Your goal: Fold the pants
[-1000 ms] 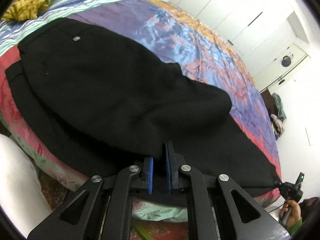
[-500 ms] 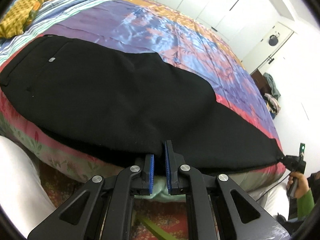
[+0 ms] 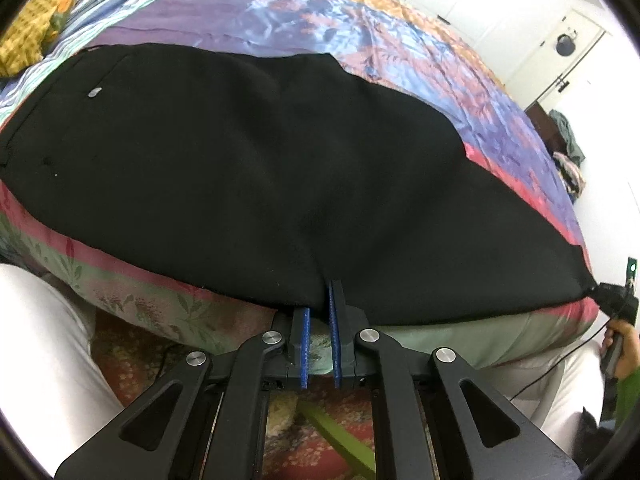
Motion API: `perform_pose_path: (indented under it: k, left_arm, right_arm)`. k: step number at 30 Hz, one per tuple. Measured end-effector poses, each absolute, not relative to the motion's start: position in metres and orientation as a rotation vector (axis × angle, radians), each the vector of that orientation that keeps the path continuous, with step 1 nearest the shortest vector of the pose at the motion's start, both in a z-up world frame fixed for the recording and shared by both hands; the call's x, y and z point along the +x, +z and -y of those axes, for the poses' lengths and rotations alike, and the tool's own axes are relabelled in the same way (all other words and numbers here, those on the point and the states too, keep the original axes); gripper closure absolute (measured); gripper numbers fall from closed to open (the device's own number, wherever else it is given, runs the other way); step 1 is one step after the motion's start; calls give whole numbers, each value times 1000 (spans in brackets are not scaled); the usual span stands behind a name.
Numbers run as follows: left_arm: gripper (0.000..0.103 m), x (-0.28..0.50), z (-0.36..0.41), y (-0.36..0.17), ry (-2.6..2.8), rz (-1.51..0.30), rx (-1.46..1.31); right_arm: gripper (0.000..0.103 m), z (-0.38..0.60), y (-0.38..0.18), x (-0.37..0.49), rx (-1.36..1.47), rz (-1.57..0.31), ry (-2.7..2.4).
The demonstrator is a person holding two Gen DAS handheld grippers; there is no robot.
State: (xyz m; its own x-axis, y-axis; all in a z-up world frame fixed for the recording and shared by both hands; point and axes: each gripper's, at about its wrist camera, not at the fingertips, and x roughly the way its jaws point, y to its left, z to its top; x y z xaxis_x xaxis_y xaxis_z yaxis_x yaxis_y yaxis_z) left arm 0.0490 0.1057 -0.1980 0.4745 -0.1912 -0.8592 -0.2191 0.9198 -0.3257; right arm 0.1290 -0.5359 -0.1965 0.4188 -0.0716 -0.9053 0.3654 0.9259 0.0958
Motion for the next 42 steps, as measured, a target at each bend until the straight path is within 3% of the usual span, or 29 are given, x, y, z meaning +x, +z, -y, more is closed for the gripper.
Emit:
perform_pose_path:
  k: [1, 2, 3, 4, 5, 6, 8, 10, 12, 17, 22, 26, 34, 42]
  left_arm:
    - [83, 50, -105, -198, 23, -1098, -425]
    - [73, 48, -106, -196, 43, -1112, -422]
    - [46, 48, -106, -194, 67, -1121, -416]
    - [32, 42, -109, -188, 90, -1121, -419]
    - [32, 35, -112, -181, 102, -1105, -432]
    - [32, 23, -117, -167, 105, -1069, -454]
    - [31, 8, -122, -145, 138, -1005, -443]
    - [19, -1, -126, -118, 174, -901, -390]
    - [14, 13, -125, -105, 147, -849, -344]
    - [14, 93, -113, -127, 136, -849, -185]
    - [14, 129, -131, -177, 209, -951, -212]
    - [16, 122, -142, -208, 241, -982, -198]
    - [15, 123, -134, -199, 260, -1024, -163]
    - [12, 138, -131, -127, 1, -893, -262]
  right_arm:
    - [96, 535, -196, 129, 289, -1113, -286]
    - [85, 532, -195, 129, 276, -1120, -290]
    - [64, 531, -193, 128, 272, -1120, -286]
    - [48, 528, -189, 125, 271, -1111, -276]
    - [18, 525, -182, 118, 260, -1084, -277]
    - [11, 522, -172, 109, 236, -1040, -300]
    - [11, 517, -153, 90, 157, -963, -380]
    - [11, 507, -136, 71, 67, -878, -448]
    - [11, 490, -121, 54, 29, -788, -440]
    - [11, 424, -117, 59, 108, -720, -174]
    - [11, 358, -147, 91, 130, -757, 45]
    - [11, 354, -221, 117, 190, -1005, 12]
    - [7, 355, -233, 116, 147, -988, 31]
    - [0, 347, -238, 119, 100, -988, 30]
